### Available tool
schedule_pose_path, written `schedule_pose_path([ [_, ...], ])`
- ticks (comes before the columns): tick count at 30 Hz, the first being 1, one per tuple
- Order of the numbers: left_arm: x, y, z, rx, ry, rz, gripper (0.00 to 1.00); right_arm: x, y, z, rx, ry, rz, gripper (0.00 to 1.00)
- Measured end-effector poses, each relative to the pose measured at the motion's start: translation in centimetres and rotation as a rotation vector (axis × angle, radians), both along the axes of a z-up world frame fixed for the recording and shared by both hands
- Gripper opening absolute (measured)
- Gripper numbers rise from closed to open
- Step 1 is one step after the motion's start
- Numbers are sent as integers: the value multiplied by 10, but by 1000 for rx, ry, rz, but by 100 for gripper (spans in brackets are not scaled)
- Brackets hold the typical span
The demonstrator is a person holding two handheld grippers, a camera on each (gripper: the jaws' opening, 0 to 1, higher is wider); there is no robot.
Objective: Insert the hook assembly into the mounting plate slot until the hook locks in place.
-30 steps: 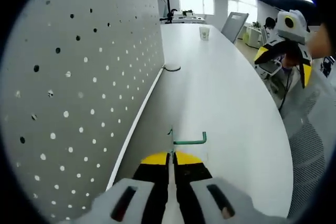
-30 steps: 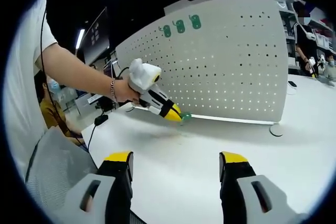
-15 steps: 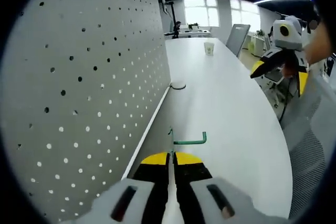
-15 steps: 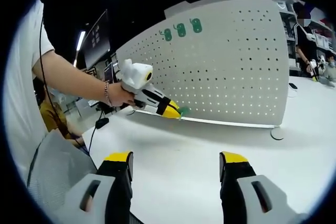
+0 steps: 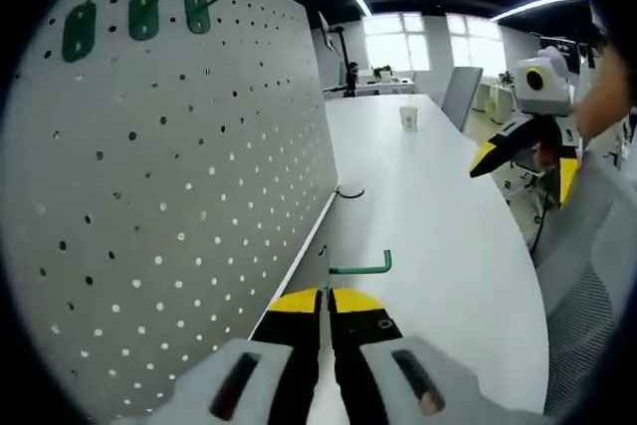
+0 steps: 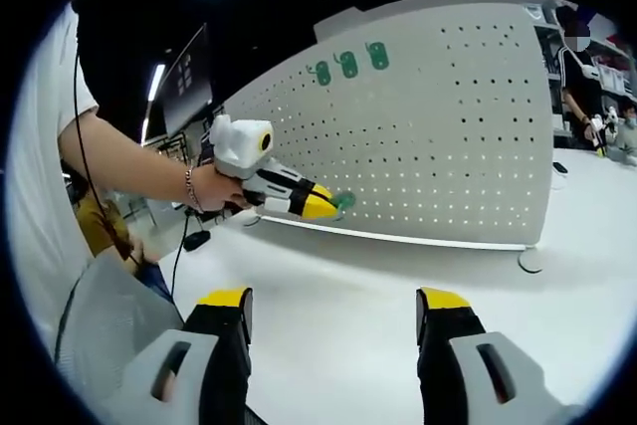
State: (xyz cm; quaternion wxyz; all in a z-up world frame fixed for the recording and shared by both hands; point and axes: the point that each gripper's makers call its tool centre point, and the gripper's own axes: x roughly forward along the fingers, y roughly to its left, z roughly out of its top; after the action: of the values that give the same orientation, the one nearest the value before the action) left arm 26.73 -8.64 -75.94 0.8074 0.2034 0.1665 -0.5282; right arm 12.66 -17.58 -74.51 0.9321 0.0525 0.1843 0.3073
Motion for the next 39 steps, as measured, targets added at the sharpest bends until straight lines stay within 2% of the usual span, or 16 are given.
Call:
schedule_pose_path([
  [8,-6,1,16,-65,-27,28,3,3,2,8,8,-19,4,65],
  [19,-9,11,40,-143,-74,80,3,8,8,26,31,-62,11,65],
  [30,-17,32,67,-250,-115,157,3,10,11,41,57,-96,15,65],
  [39,-28,49,84,-309,-145,200,3,12,16,53,93,-127,16,66],
])
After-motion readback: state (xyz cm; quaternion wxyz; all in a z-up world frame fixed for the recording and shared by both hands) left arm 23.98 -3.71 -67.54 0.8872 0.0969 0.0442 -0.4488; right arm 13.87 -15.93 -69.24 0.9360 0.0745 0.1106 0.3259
